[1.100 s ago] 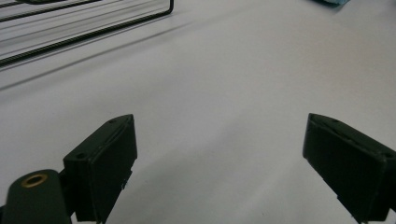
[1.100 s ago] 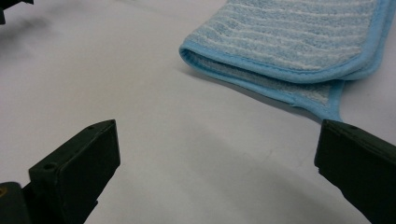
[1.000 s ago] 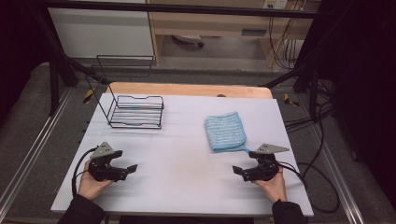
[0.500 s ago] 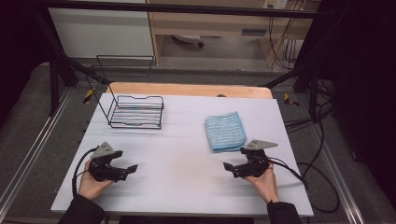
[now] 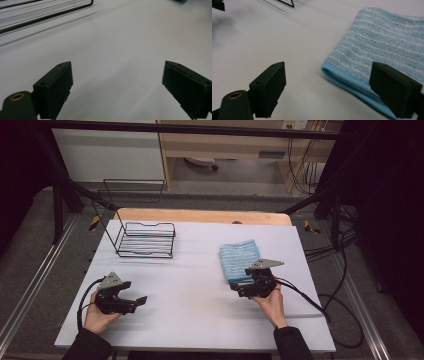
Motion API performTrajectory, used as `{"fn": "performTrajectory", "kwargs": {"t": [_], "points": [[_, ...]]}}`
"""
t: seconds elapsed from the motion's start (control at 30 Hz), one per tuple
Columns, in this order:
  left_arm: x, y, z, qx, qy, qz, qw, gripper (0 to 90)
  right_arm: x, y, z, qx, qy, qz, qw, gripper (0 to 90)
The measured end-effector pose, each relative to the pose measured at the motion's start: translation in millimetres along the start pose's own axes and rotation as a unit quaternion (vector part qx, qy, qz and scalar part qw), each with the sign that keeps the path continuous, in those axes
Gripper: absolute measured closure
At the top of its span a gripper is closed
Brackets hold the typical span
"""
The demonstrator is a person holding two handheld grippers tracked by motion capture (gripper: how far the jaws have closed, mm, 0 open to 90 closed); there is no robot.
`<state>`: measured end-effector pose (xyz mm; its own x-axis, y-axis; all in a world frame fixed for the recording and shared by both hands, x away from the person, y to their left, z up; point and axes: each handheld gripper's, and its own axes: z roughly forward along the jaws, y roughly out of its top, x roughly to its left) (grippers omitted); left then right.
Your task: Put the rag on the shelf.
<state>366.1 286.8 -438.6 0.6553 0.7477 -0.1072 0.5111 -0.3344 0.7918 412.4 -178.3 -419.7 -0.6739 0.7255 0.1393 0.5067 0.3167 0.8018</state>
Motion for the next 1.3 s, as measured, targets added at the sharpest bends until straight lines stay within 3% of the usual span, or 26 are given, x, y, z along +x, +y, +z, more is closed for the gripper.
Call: {"fn": "performTrajectory", "kwargs": {"t": [0.27,0.5,0.83,1.07,1.3], "points": [[0.7,-0.4,-0.2,0.000,0.002,-0.001,1.0000,9.7,-6.1,9.8,27.9,0.020,-0.004,-0.012,0.9997,33.1],[0.7,-0.6,0.2,0.002,0.005,0.000,1.0000,9.8,-8.6,5.4,44.0,0.036,-0.008,-0.021,0.9991,45.8],[-0.3,-0.5,0.8,0.004,0.004,0.005,1.0000,9.8,-5.7,-0.3,48.2,0.040,-0.031,-0.061,0.9968,66.9],[-0.6,-0.3,0.8,0.004,0.006,0.006,1.0000,9.8,-5.6,-0.9,49.5,0.038,-0.036,-0.063,0.9966,76.9],[-0.3,-0.4,1.3,0.006,0.005,0.006,1.0000,9.8,-6.5,0.6,48.2,0.036,-0.037,-0.052,0.9973,80.2]]}}
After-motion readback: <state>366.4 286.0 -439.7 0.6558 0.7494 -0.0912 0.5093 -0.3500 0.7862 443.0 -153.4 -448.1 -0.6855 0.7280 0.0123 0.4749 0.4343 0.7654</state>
